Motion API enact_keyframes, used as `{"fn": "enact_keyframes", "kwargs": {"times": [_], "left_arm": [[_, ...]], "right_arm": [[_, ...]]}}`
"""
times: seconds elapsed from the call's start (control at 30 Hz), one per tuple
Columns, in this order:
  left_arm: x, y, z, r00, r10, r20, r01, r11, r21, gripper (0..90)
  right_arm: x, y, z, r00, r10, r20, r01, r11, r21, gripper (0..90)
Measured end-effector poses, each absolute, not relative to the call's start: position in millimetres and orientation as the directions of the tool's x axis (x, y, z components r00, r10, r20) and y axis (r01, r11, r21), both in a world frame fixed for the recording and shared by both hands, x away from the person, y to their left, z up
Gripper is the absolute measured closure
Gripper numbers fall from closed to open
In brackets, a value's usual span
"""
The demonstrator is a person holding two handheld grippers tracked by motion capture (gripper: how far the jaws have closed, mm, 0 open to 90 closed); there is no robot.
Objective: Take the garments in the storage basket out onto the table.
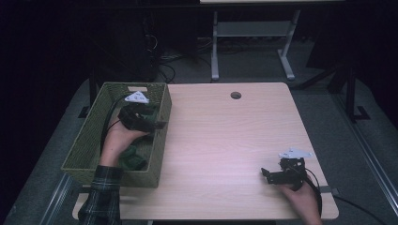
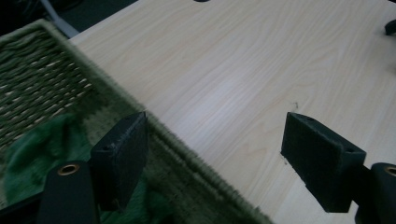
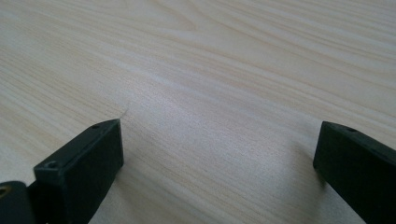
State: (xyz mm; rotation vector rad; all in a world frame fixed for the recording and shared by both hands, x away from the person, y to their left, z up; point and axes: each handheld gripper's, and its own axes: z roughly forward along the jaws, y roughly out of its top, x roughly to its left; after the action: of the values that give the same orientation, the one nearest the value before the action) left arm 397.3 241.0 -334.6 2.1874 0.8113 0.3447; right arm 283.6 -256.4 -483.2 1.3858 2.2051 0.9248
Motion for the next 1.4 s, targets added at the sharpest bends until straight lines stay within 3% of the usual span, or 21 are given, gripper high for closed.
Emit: {"fn": "enact_keyframes", "kwargs": {"times": [0.5, 0.87, 1.4], "left_arm": [[403, 284, -350, 0.689, 0.724, 0.015, 0.514, -0.503, 0.695, 41.8], [410, 291, -374, 0.671, 0.741, 0.029, 0.574, -0.544, 0.612, 48.3], [420, 293, -409, 0.657, 0.754, 0.021, 0.649, -0.580, 0.492, 50.0]], "right_arm": [[283, -256, -483, -0.453, 0.891, 0.029, 0.646, 0.305, 0.700, 1.4], [283, -256, -483, -0.461, 0.887, 0.026, 0.640, 0.312, 0.702, 1.4], [283, -256, -483, -0.466, 0.884, 0.025, 0.638, 0.316, 0.702, 1.4]]}}
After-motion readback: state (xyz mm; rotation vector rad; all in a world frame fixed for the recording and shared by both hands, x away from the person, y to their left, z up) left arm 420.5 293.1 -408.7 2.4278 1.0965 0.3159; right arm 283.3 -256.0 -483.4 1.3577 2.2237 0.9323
